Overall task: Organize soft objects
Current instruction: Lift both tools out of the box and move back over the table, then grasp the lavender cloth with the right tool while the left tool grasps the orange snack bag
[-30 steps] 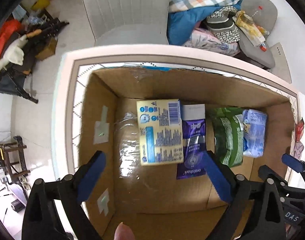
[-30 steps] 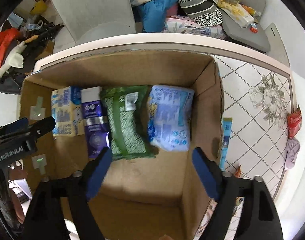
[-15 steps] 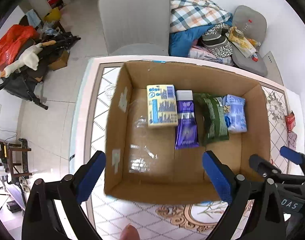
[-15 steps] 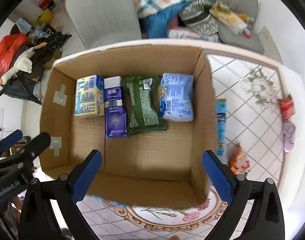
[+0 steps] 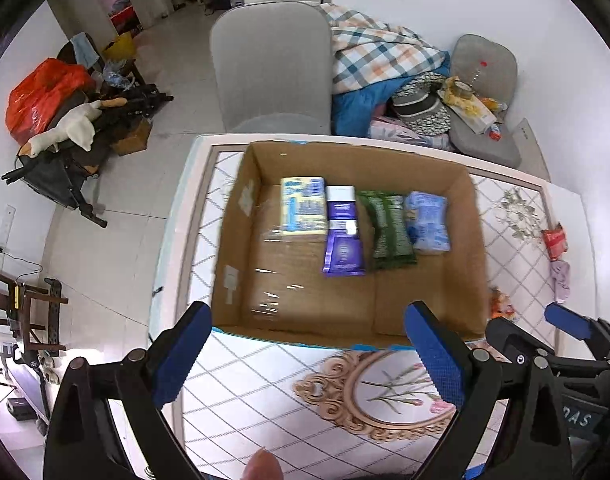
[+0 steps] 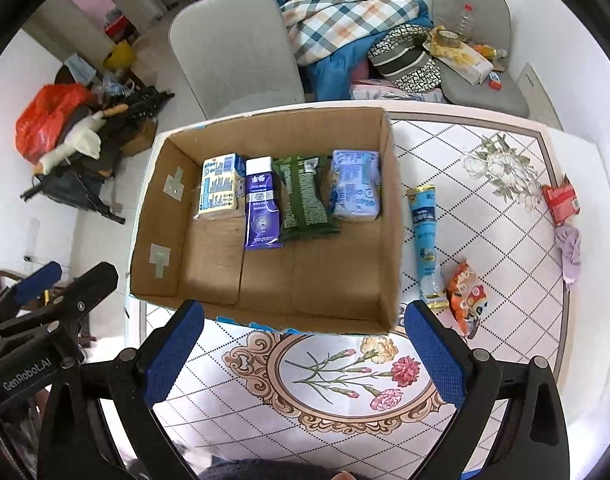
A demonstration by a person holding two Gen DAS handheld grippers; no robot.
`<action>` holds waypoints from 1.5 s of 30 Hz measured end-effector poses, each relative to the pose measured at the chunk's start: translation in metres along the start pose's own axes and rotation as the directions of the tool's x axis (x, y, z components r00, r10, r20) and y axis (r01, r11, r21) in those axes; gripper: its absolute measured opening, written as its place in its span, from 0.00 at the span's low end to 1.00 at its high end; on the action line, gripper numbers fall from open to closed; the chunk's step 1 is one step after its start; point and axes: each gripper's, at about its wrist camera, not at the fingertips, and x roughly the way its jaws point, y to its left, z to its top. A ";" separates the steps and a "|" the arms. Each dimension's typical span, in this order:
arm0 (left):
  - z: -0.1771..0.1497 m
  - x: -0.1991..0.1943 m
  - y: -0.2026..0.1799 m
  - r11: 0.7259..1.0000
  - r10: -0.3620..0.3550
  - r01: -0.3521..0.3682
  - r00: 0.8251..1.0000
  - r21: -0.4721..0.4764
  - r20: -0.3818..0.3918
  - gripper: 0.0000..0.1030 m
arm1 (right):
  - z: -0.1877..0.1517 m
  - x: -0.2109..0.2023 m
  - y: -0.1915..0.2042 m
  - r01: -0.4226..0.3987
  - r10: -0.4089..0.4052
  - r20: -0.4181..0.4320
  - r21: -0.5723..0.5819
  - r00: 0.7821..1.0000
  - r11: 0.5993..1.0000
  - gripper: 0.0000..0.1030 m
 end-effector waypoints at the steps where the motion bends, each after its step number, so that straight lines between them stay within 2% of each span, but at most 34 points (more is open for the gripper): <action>1: 0.000 -0.003 -0.010 1.000 -0.004 0.004 1.000 0.011 0.003 0.96 | 0.000 -0.003 -0.010 -0.006 0.006 0.002 0.019 1.000 1.000 0.99; 3: 0.005 -0.005 -0.039 0.999 -0.004 0.004 1.000 0.051 -0.001 0.96 | -0.001 -0.009 -0.033 -0.020 0.019 0.007 0.056 1.000 0.998 0.99; 6: 0.012 -0.002 -0.087 0.994 -0.042 0.044 0.999 0.102 -0.023 0.96 | -0.003 -0.022 -0.087 -0.007 0.005 0.017 0.135 1.000 0.991 0.99; 9: 0.019 0.017 -0.146 0.984 -0.065 0.079 0.994 0.161 -0.093 0.96 | -0.006 -0.033 -0.151 0.038 -0.044 0.021 0.217 0.999 0.975 0.99; 13: 0.032 0.058 -0.226 0.966 -0.082 0.125 0.978 0.228 -0.191 0.96 | -0.011 -0.037 -0.246 0.107 -0.110 -0.008 0.323 0.994 0.940 0.99; 16: 0.043 0.107 -0.274 0.963 -0.039 0.110 0.960 0.248 -0.276 0.96 | -0.010 -0.032 -0.303 0.140 -0.140 -0.028 0.371 0.990 0.918 0.99; 18: 0.047 0.146 -0.296 0.962 0.016 0.073 0.947 0.263 -0.322 0.96 | -0.007 -0.023 -0.344 0.152 -0.144 -0.049 0.401 0.988 0.903 0.99; 22: 0.046 0.210 -0.318 0.959 0.126 -0.006 0.906 0.284 -0.405 0.96 | 0.003 -0.004 -0.399 0.157 -0.142 -0.066 0.426 0.988 0.891 0.99; 23: 0.045 0.218 -0.321 0.958 0.137 -0.013 0.898 0.286 -0.417 0.96 | 0.007 0.004 -0.414 0.154 -0.133 -0.079 0.425 0.988 0.892 0.99; 25: 0.039 0.239 -0.323 0.955 0.175 -0.036 0.871 0.295 -0.459 0.96 | 0.014 0.022 -0.433 0.172 -0.132 -0.125 0.412 0.983 0.895 0.99; 26: 0.037 0.242 -0.322 0.956 0.176 -0.037 0.866 0.291 -0.468 0.96 | 0.016 0.028 -0.441 0.181 -0.137 -0.136 0.408 0.981 0.895 0.99; 27: 0.033 0.247 -0.319 0.963 0.166 -0.034 0.856 0.268 -0.489 0.96 | 0.019 0.036 -0.449 0.192 -0.144 -0.149 0.396 0.978 0.898 0.99; 29: 0.029 0.247 -0.313 0.978 0.104 0.007 0.847 0.207 -0.521 0.96 | 0.024 0.052 -0.461 0.198 -0.137 -0.180 0.383 0.974 0.902 0.99; 31: 0.021 0.239 -0.310 0.984 0.018 0.079 0.844 0.157 -0.535 0.96 | 0.032 0.075 -0.471 0.208 -0.131 -0.233 0.351 0.964 0.913 0.99; 32: 0.018 0.236 -0.313 0.982 0.004 0.097 0.845 0.162 -0.535 0.96 | 0.033 0.083 -0.474 0.207 -0.123 -0.248 0.348 0.961 0.914 0.99; 33: 0.012 0.232 -0.315 0.975 0.006 0.113 0.845 0.189 -0.535 0.96 | 0.036 0.095 -0.478 0.199 -0.110 -0.261 0.343 0.959 0.918 0.99; 35: 0.000 0.226 -0.316 0.967 0.045 0.095 0.848 0.236 -0.528 0.96 | 0.039 0.112 -0.479 0.203 -0.109 -0.289 0.318 0.951 0.926 0.99; 39: -0.023 0.233 -0.313 0.972 0.042 0.101 0.812 0.211 -0.582 0.96 | 0.043 0.139 -0.481 0.164 -0.065 -0.306 0.310 0.950 0.936 0.99; 40: -0.028 0.236 -0.313 0.973 0.053 0.092 0.806 0.213 -0.590 0.96 | 0.043 0.144 -0.482 0.162 -0.064 -0.304 0.312 0.951 0.936 0.96; 42: -0.034 0.244 -0.314 0.980 0.044 0.084 0.796 0.182 -0.604 0.96 | 0.043 0.151 -0.483 0.175 -0.074 -0.311 0.310 0.948 0.935 0.73; 43: -0.035 0.248 -0.315 0.982 0.039 0.082 0.790 0.169 -0.611 0.96 | 0.042 0.155 -0.484 0.197 -0.091 -0.324 0.311 0.942 0.930 0.53; 44: -0.038 0.252 -0.317 0.985 0.025 0.088 0.785 0.151 -0.619 0.96 | 0.041 0.158 -0.485 0.204 -0.095 -0.330 0.313 0.939 0.928 0.46; 45: -0.039 0.255 -0.319 0.986 0.018 0.089 0.785 0.141 -0.619 0.96 | 0.040 0.159 -0.485 0.206 -0.100 -0.322 0.317 0.942 0.926 0.46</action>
